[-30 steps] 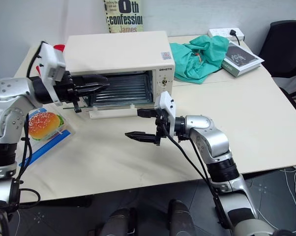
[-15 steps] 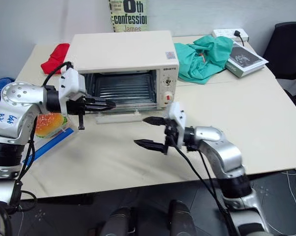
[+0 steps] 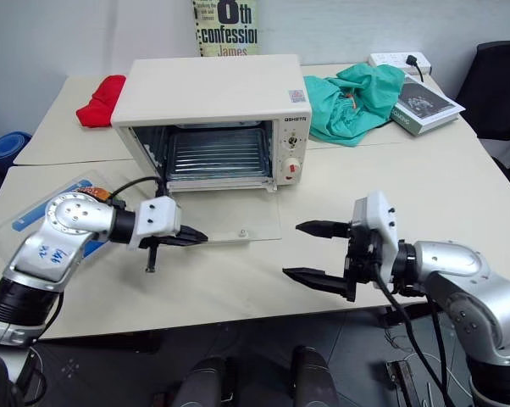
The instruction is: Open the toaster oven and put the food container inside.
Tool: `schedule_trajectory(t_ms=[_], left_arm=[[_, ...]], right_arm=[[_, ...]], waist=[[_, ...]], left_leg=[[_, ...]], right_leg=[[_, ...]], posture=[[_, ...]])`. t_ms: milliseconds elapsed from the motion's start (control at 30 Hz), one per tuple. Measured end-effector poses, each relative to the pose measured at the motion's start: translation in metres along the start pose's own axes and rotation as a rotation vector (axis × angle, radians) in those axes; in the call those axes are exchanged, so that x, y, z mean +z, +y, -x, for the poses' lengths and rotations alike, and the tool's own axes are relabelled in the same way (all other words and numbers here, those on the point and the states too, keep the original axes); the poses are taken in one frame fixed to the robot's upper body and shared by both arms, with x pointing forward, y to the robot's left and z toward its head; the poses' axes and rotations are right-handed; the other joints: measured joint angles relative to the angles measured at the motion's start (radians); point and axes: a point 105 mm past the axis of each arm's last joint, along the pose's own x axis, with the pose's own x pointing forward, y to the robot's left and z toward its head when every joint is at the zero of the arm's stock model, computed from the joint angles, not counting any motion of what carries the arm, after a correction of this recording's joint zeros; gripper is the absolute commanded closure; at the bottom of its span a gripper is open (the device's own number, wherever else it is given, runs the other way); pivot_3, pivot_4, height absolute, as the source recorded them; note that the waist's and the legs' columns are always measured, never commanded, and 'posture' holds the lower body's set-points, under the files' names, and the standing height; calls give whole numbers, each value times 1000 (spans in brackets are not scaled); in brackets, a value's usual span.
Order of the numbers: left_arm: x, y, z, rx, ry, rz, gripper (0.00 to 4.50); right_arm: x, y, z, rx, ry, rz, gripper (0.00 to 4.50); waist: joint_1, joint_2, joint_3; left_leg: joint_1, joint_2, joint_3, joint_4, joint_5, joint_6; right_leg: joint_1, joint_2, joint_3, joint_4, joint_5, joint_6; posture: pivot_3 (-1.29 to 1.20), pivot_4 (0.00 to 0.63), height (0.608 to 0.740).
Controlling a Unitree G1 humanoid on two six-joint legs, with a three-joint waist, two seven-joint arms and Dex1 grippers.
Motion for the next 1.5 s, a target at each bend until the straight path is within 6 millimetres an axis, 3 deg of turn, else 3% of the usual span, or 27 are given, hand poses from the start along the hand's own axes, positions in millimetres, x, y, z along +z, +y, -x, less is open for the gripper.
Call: schedule_trajectory(t_ms=[167, 267, 367, 500, 733, 933, 1167, 1300, 1500], left_arm=[[3, -4, -3, 22, 14, -72, 4444], [6, -6, -4, 44, -12, -14, 4262], [16, -2, 10, 107, -93, 125, 3508], [29, 9, 74, 299, -141, 261, 2268], [1, -27, 138, 567, -30, 531, 84], [-18, -55, 195, 916, 34, 711, 35], [-69, -67, 255, 1340, 81, 1097, 35], [-95, -82, 257, 1390, 156, 1296, 35], [-121, -73, 236, 1313, 207, 1441, 35]], right_arm=[[14, -3, -2, 3, -20, 41, 0], [16, -7, -4, 14, -23, 40, 0], [19, -10, -7, 41, -23, 41, 0], [24, -20, -10, 81, -18, 26, 0], [31, -32, -20, 172, 0, 49, 0], [34, -45, -38, 219, -10, 116, 0], [35, -52, -49, 252, -26, 133, 0], [34, -51, -54, 265, -44, 121, 0], [33, -41, -64, 278, -78, 117, 0]], waist=[[4, -1, -1], [5, -1, -1], [6, -3, 1], [-13, -4, 1], [-9, -5, 1], [-2, -6, 1], [-6, -7, 0], [-8, -9, -1], [-5, -11, -2]], left_leg=[[0, 0, 0, 0, 0, 0], [0, 0, 0, 1, 0, 0], [0, 0, -1, 2, 0, 0], [1, 2, 0, 0, 0, -1], [0, 2, 0, 0, 0, -1], [0, 2, -2, 1, 0, -1], [1, 1, -2, 0, 0, -2], [0, 2, -1, 0, -1, -5], [0, 2, -1, 0, -1, -6]], right_leg=[[0, 0, 0, 0, 0, 0], [1, 0, 0, 0, 0, 0], [0, 0, 0, 2, 0, 0], [0, 1, 0, 4, 0, 0], [0, 1, 0, 2, 0, 0], [0, 1, -1, 1, -1, -1], [0, 0, -1, 4, -1, -1], [-1, 0, -1, 6, -1, -2], [-2, 0, -1, 7, -1, -2]], posture=[[0, 150, 740], [0, 150, 740], [0, 150, 740], [0, 150, 740], [0, 150, 740], [0, 150, 740], [0, 150, 740], [0, 150, 740], [0, 150, 740]])
